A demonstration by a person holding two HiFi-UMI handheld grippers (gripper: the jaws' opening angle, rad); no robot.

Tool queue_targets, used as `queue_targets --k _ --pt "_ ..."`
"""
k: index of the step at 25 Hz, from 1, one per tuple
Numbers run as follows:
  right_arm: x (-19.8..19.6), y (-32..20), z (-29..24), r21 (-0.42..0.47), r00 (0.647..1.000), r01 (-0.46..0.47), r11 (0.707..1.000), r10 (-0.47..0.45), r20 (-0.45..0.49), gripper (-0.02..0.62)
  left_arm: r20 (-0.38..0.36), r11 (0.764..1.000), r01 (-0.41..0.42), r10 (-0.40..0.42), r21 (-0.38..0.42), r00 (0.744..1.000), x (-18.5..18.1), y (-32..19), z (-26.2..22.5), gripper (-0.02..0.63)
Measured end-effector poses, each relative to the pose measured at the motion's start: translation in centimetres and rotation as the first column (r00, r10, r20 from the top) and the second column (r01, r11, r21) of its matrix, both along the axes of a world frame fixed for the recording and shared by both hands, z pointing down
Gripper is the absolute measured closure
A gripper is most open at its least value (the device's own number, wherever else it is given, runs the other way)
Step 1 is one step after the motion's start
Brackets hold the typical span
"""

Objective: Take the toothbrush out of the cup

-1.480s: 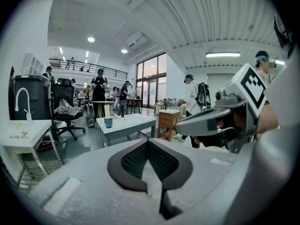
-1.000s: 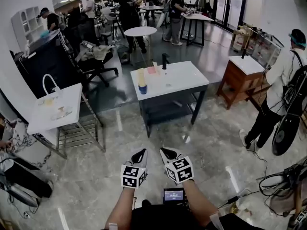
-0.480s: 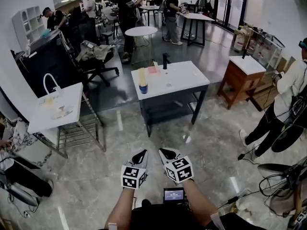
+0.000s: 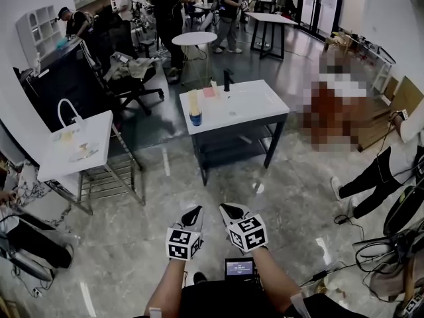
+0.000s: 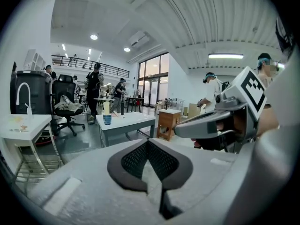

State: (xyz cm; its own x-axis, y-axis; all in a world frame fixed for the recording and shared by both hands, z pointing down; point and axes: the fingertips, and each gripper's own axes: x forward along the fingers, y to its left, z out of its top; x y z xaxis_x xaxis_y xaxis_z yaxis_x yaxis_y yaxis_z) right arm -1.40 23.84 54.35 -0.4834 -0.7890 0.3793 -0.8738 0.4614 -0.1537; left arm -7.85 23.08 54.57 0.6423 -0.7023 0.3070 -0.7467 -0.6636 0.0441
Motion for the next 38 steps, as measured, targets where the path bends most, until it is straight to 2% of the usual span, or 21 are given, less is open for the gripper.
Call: queue_targets --k 13,22,28,38 --pt "3.8 -0.9 0.4 -0.012 0.999 0.036 0.999 -0.036 0.029 0.586 0.005 0.997 0.069 -0.069 -0.019 0.998 2.9 -0.2 0.6 0.597" --pt "5.4 -3.8 1.4 -0.045 0.995 0.016 0.999 -0.011 0.096 0.586 0.017 0.998 0.063 -0.063 -0.025 0.998 4.0 -3.1 1.6 0.597" --pt "5.2 -7.7 2.4 -0.062 0.997 0.002 0.998 0.003 0.073 0.586 0.011 0.998 0.049 -0.049 -0.041 0.999 3.7 -7.3 2.8 0.597" --pt "2.3 -18.2 2.4 -0.073 0.997 -0.034 0.997 0.038 0.060 0.586 0.005 0.999 -0.009 0.009 -0.033 1.000 1.2 -17.8 2.9 0.597"
